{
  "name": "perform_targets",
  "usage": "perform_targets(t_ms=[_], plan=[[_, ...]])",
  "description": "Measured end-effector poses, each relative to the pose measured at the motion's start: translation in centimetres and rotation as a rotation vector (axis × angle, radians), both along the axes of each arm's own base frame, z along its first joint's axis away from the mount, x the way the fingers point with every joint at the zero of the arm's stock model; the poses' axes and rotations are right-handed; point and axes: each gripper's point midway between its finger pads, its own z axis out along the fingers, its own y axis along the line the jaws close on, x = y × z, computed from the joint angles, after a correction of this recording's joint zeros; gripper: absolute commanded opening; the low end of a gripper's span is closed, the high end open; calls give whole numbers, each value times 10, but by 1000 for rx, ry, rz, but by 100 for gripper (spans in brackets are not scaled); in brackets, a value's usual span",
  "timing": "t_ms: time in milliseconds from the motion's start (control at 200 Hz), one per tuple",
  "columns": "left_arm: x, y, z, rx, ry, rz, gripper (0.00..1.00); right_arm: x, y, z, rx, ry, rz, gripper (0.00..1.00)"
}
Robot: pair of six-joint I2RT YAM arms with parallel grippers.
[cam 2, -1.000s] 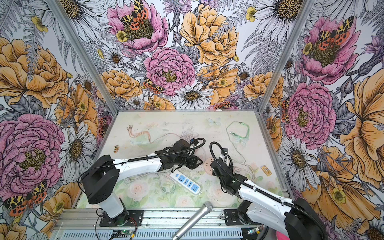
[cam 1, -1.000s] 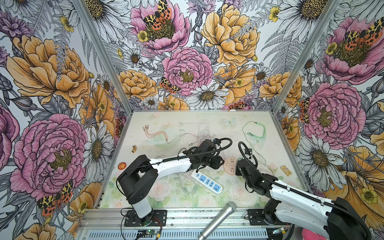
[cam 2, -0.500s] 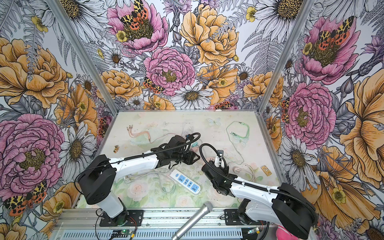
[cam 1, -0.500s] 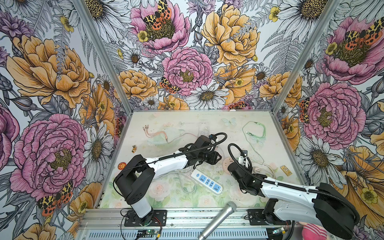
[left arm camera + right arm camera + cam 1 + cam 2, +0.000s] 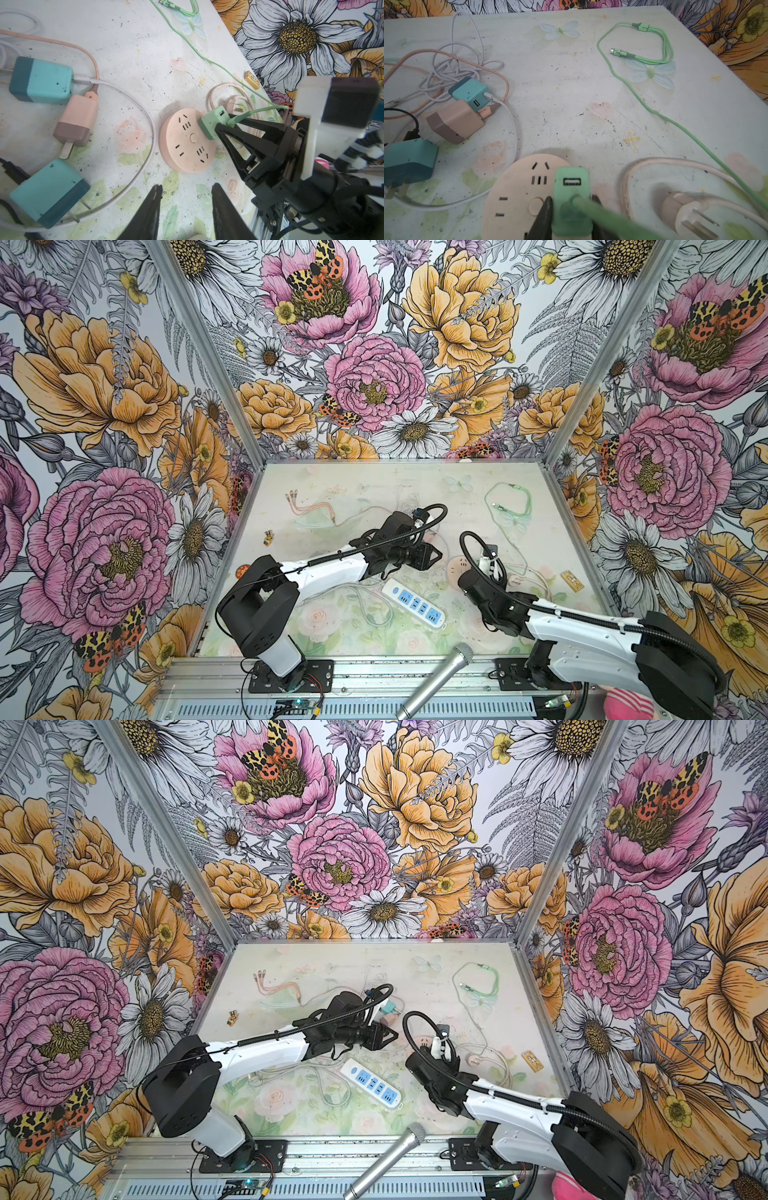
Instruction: Insert the plug
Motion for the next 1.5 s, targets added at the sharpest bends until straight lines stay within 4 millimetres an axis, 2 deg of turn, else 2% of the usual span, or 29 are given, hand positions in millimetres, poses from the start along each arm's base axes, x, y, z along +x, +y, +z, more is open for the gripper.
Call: perform_targets(t_ms=[160,415,776,1046,1211,1316,1416,1501], plan=[[1,2,0,-11,7,6,42,7,16,0,-57,-4,7,0],[7,12,3,-28,12,31,43,7,16,0,-57,-15,14,0],[4,6,6,-69,35,1,43,-1,18,0,-19,-24,71,0],[4,-1,-16,-50,96,-22,43,0,27,-6,0,-75,39,0],[5,-2,-26,-31,120,-21,35,1,25,-6,49,-100,8,0],[7,-5,-45,-5,162,-14,33,1,25,-7,62,-104,3,0],[1,-8,-69,30,207,-18,33,0,24,-7,78,-106,5,0],[-5,-13,-79,43,224,-33,32,0,24,-7,81,-105,4,0]])
